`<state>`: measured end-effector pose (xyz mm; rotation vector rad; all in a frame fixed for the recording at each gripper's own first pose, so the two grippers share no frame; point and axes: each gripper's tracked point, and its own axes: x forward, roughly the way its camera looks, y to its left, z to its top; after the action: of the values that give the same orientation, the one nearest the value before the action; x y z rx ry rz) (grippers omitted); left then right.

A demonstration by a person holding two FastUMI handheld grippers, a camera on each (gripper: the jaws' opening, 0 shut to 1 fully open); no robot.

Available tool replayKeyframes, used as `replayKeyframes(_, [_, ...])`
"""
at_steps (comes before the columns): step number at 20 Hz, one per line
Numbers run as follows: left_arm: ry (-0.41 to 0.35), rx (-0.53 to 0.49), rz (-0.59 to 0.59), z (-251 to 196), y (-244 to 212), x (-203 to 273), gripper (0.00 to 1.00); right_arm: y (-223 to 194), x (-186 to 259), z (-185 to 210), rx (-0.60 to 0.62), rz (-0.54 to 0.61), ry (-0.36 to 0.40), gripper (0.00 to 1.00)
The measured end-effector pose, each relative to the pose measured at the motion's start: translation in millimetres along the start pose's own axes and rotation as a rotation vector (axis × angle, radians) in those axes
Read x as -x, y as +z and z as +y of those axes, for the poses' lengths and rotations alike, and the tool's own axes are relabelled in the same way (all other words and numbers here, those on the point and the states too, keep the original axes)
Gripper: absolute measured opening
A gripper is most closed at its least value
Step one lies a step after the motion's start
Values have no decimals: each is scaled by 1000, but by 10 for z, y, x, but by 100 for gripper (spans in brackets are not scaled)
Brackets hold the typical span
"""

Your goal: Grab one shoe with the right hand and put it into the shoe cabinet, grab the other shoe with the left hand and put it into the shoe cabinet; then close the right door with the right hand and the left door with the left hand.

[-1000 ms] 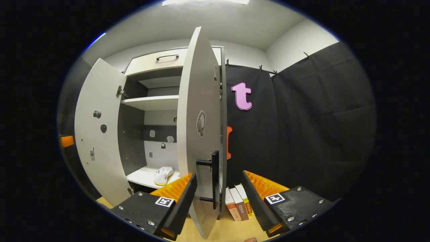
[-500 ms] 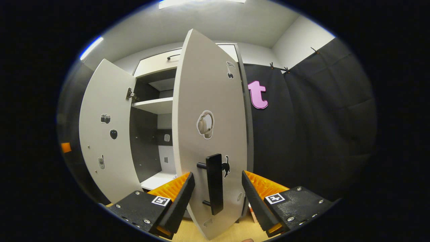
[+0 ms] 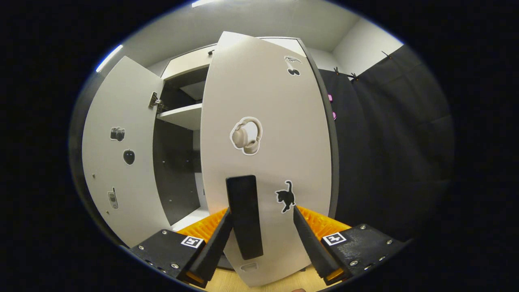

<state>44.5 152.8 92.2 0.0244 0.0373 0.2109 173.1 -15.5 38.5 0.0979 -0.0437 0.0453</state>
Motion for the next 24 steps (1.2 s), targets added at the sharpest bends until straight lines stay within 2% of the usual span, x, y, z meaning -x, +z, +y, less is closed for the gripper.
replayKeyframes(5, [24, 17, 33, 178, -106, -79, 96, -37, -174, 140, -12, 7, 15, 92])
replayKeyframes(11, [-13, 49, 71, 235, -293, -174, 96, -58, -417, 274, 5, 11, -6, 91])
replayKeyframes(14, [-76, 64, 58, 187, -289, -193, 97, -65, -506, 314, 30, 10, -26, 91])
replayKeyframes(24, [-295, 67, 92, -385, -428, -428, 97, -187, -696, 367, 61, 40, -51, 91])
